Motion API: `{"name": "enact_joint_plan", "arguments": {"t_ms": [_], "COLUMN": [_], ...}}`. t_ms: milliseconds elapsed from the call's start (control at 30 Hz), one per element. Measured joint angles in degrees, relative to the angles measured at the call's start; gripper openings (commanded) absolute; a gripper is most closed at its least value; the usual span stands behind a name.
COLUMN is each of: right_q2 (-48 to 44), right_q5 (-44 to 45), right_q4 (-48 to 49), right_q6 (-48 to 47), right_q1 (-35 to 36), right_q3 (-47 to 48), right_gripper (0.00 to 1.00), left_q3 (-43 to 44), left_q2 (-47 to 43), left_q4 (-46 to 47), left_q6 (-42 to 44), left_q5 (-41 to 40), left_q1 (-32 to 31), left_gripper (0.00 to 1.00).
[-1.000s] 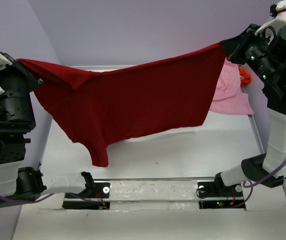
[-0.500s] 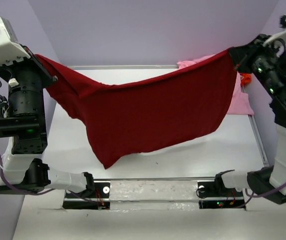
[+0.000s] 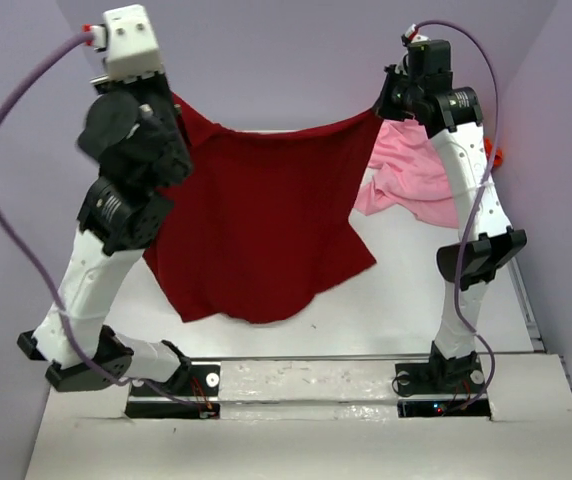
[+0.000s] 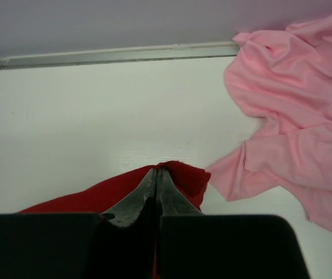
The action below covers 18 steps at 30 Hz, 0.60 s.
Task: Fold and stack the t-shirts
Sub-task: Flatten the tshirt out
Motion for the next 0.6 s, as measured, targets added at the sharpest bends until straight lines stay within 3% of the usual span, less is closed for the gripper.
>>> {"name": "enact_joint_plan", "arguments": {"t_ms": [267,433,600], "right_q2": [-3.4,-3.0,-2.1], "right_q5": [0.5,1.7,2.2], "right_q4": [0.9,1.2,1.2], "right_q6": [-0.8,-1.2,-1.8], "right_q1": [0.0,0.0,0.0], "right_q3": [2.2,3.2,4.3], "right_gripper": [0.00,0.00,0.00], "left_q3": [0.0,2.8,5.4], "left_q2": [13.9,21.4,23.5], "left_q4": [-21.3,-25.4,-27.1], "left_q6": [-24.5,-30.4,-32.2], "left_q5": [30.5,40.9,43.7], "left_q1": [22.3,29.0,30.5], "left_gripper": [0.00,0.00,0.00]}}
